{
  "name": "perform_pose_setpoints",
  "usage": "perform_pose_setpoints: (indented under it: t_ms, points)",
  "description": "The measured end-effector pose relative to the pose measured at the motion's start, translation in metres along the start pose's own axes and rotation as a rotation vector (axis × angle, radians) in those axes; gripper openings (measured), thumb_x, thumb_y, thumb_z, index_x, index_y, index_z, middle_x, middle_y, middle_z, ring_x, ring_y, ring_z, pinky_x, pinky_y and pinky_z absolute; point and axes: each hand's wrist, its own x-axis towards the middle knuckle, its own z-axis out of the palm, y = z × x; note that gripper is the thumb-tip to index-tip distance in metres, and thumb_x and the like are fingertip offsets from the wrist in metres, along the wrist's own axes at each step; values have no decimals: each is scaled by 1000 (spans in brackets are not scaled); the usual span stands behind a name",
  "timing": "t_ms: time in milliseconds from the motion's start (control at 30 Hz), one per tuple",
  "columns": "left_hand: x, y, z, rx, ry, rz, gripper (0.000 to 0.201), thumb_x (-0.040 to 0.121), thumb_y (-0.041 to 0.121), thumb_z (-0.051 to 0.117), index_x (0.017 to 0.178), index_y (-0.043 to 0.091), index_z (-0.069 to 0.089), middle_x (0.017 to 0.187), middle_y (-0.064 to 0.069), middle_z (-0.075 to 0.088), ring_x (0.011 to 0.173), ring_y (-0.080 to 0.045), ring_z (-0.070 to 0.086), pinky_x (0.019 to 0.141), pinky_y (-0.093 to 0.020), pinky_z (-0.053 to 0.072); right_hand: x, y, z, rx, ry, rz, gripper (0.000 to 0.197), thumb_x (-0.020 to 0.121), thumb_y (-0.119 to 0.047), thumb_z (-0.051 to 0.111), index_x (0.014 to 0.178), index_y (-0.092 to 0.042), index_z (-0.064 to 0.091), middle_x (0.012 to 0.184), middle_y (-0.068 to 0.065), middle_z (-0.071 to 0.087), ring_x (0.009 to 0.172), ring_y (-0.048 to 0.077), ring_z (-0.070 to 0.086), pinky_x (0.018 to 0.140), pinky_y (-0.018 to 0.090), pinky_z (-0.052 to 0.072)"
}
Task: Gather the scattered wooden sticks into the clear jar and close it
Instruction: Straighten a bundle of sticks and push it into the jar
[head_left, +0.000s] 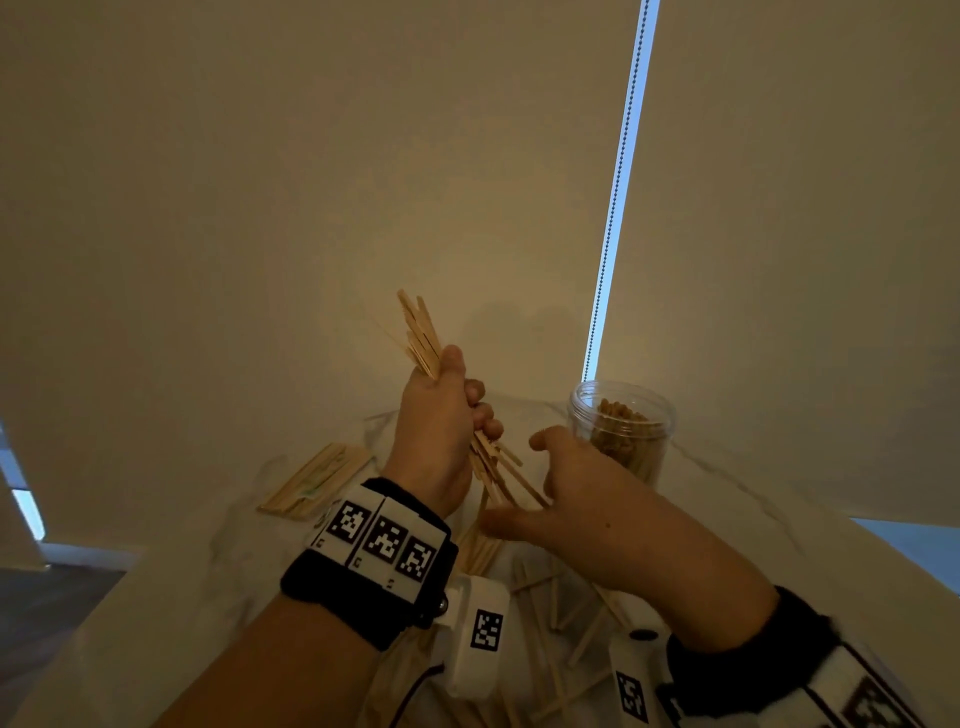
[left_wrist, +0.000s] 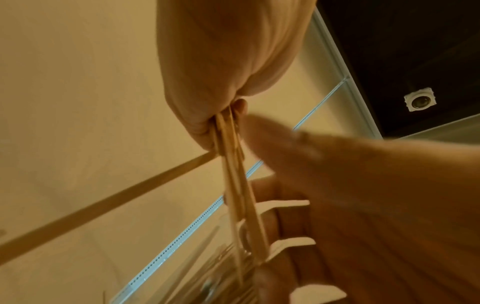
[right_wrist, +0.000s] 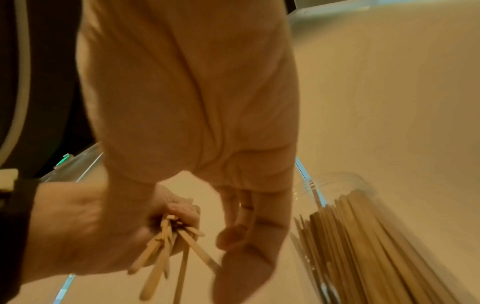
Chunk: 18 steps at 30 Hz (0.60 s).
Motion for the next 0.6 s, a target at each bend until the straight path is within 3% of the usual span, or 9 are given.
perform_pose_setpoints:
  t_ms: [33,67,167,233,333,467,533,600]
  points:
    - [-1,0,2,-36,3,-1,16,107,32,42,99,18,46,58,3,37,41,-8,30,40,-22,37,0,1,3,-90,-45,11,88,76,-66,70,144,-24,33,131,2,42,115,18,49,89,30,47]
    - [-3,0,3,-68,3,-1,18,107,32,42,96,18,46,57,4,36,41,-7,29,39,-21,35,0,0,6,-162,-75,7,82,79,-65,66,143,-24,35,133,3,37,119,21,45,94,32,45]
    - [-7,-2,7,-100,-11,16,18,107,33,43,96,19,46,58,4,35,42,-6,27,39,-20,31,6,0,15,-84,-67,-44,34,96,-44,55,117,-17,51,115,4,54,95,19,57,80,33,50]
    - [-9,-2,8,-98,-30,29,17,107,32,44,98,18,46,59,4,35,42,-6,27,38,-18,30,9,0,18,131,-86,-65,17,99,-28,50,102,-13,55,96,8,69,81,24,68,78,44,58]
    - [-7,1,7,-112,-49,43,18,106,33,45,96,18,44,58,5,35,43,-5,27,39,-18,28,8,-2,17,348,-60,-86,10,97,-16,53,98,-7,59,84,12,74,73,30,73,72,50,60]
    - [-10,-1,9,-195,-83,-10,24,104,38,47,92,17,44,58,4,35,44,-6,27,38,-18,28,6,-6,18,361,60,-144,21,89,-25,67,104,-14,57,84,6,69,66,25,71,67,44,60]
    - [-13,-5,11,-205,-90,-34,31,102,43,49,86,18,43,59,5,34,45,-6,26,38,-18,27,7,-5,16,357,53,-146,13,93,-22,60,90,-9,60,74,8,68,54,22,66,61,42,59]
    - [-12,-5,12,-193,-71,-23,37,99,50,49,81,19,42,58,5,33,45,-6,24,38,-19,26,6,-5,13,304,31,-131,25,95,-25,58,75,-10,57,63,4,60,45,13,53,52,34,49]
